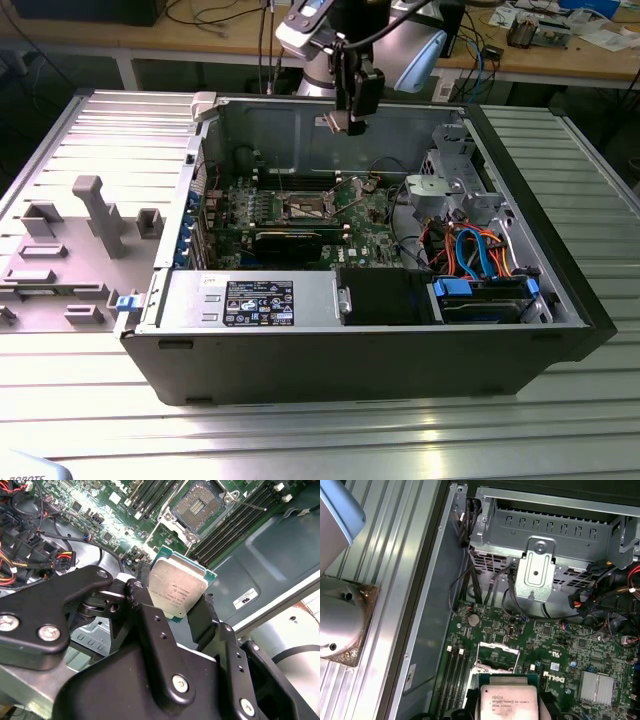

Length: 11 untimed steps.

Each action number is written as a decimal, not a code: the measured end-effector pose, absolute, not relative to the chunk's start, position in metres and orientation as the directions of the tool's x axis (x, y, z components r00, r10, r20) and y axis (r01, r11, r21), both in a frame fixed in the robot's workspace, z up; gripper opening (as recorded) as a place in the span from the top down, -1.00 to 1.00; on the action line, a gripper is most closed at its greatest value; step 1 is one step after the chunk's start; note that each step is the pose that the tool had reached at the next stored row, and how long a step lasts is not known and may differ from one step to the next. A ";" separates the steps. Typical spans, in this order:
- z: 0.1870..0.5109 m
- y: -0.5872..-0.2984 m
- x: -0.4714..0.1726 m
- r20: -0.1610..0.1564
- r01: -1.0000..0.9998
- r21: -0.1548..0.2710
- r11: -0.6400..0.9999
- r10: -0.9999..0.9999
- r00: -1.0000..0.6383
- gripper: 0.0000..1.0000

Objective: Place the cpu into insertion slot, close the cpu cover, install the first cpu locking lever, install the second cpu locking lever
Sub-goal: 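Place the cpu into insertion slot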

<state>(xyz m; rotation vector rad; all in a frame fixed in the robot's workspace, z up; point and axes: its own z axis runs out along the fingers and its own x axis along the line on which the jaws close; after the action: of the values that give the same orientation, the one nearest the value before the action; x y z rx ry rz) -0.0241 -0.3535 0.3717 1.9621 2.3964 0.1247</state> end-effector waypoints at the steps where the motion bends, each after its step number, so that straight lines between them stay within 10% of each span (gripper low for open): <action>1: 0.372 -0.353 -0.024 0.019 0.978 0.089 0.189 0.981 -0.191 -0.08; 11: 0.372 -0.353 -0.024 0.018 0.987 0.089 0.134 0.990 -0.136 -0.08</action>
<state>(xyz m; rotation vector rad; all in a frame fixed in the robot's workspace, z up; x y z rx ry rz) -0.0241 -0.3535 0.3715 2.0345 2.3320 0.1225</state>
